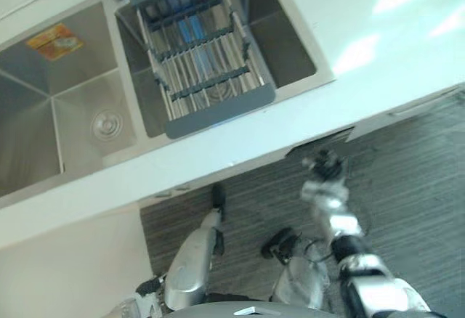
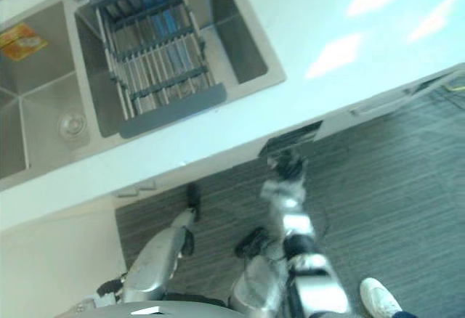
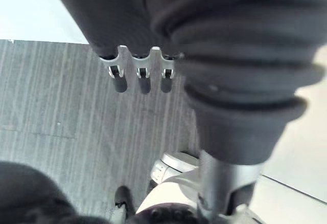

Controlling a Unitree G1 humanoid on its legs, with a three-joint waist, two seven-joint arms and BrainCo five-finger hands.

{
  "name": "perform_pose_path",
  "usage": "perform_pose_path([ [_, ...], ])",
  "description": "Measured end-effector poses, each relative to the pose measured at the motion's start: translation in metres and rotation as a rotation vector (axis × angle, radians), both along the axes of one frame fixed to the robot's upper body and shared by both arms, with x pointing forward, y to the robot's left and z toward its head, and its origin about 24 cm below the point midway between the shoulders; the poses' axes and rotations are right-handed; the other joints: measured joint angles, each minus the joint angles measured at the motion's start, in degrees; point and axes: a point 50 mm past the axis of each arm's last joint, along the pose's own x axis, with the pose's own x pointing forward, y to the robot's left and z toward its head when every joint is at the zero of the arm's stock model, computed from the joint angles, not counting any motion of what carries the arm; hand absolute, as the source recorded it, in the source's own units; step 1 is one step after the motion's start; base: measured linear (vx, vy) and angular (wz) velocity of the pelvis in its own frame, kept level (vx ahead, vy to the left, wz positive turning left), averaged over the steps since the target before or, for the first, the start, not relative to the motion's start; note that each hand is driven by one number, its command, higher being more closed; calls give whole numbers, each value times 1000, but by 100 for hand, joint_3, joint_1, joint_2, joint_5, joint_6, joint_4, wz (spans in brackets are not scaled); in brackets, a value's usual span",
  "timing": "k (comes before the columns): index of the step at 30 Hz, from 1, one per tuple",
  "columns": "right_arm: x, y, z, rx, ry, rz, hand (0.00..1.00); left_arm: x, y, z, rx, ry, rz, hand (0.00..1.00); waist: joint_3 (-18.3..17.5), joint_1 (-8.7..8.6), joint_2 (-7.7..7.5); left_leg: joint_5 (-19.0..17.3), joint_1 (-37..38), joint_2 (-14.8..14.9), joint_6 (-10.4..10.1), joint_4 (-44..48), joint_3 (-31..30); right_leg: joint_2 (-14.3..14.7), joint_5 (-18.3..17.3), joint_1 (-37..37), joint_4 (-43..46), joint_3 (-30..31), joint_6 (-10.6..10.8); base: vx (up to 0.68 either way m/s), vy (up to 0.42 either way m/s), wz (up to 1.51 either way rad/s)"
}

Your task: Walk over to the sink, pick up the cup, carry it to the dishwasher, place the cup inside the dishwasher, then close the dishwasher door

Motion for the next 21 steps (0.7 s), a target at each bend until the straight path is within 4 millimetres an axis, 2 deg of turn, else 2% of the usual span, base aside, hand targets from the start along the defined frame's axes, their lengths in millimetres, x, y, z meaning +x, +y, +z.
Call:
perform_pose_path([
  [2,-35,3,-31,28,110,-10,0,-5,5,0,-5,6,39,0,-18,-87,-121,-97,122,132,-8,0,158,194,89,98,-285,117,44,14,-61,-47],
  [5,-60,4,-55,59,209,-10,0,-13,13,0,-1,17,78,0,-133,-167,-328,-157,201,199,-51,0,298,327,163,112,-461,253,29,23,-33,-35],
  [8,-95,5,-85,111,362,8,0,-19,22,0,16,29,106,0,-266,-215,-501,-236,502,280,-113,-1,346,504,293,512,-822,248,68,51,-44,-13],
  [12,-111,10,-102,202,460,31,0,-28,22,-2,11,65,135,0,-561,-218,-498,-274,597,359,-163,0,281,728,493,846,-1305,104,95,59,-32,6],
  [16,-129,8,-118,303,597,70,0,-37,16,-5,-16,101,162,0,-747,-144,-421,-288,793,409,-219,0,78,1067,890,1524,-2196,-223,134,49,-17,25],
  [17,-132,7,-122,329,639,88,0,-39,12,-6,-30,108,172,0,-776,-79,-382,-313,850,417,-307,0,37,1163,1029,1722,-2482,-297,150,9,-10,27],
  [19,-135,6,-124,350,683,98,0,-43,8,-7,-46,119,186,0,-832,-33,-332,-335,890,408,-342,0,-32,1227,1112,1868,-2688,-358,177,-22,7,13],
  [21,-138,5,-128,371,754,110,0,-47,2,-9,-71,127,228,0,-921,93,-306,-386,942,392,-418,3,-58,1228,1123,1881,-2763,-300,168,-45,21,-8],
])
